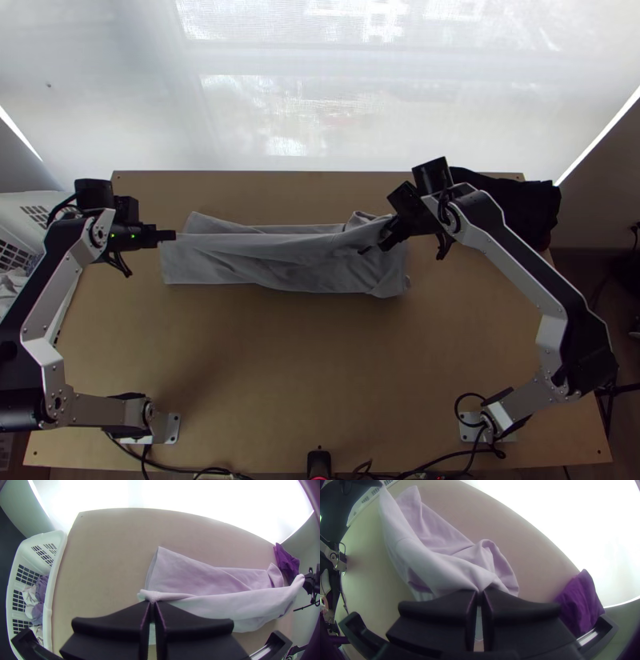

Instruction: Fold the t-shirt

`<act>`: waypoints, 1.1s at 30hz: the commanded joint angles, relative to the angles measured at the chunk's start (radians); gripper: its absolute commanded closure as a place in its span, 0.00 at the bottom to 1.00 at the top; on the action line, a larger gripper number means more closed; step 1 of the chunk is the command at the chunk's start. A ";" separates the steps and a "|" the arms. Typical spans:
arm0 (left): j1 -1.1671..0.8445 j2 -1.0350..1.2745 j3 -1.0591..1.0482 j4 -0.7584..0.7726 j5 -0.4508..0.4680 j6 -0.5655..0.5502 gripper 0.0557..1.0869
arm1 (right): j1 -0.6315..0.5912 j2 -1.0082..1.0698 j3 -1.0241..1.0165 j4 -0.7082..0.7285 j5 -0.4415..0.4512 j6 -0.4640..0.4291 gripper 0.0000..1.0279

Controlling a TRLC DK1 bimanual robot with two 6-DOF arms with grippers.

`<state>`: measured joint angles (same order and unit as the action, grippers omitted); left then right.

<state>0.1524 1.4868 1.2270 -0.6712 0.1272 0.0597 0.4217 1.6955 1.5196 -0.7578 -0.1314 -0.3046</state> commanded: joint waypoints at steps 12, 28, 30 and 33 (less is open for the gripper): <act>-0.025 0.313 0.212 0.119 -0.005 -0.004 0.97 | -0.084 0.334 0.303 0.000 0.003 0.021 0.97; -0.066 0.481 0.244 0.183 -0.011 -0.072 0.96 | -0.118 0.517 0.386 0.000 0.029 0.024 0.96; -0.071 0.480 0.241 0.182 -0.011 -0.072 0.66 | -0.118 0.517 0.383 -0.002 0.029 0.024 0.73; -0.070 0.458 0.241 0.160 -0.009 -0.072 0.17 | -0.126 0.517 0.387 -0.012 0.029 0.032 0.02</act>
<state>0.0898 1.9419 1.4681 -0.4984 0.1154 -0.0010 0.3069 2.1883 1.8954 -0.7586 -0.1036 -0.2817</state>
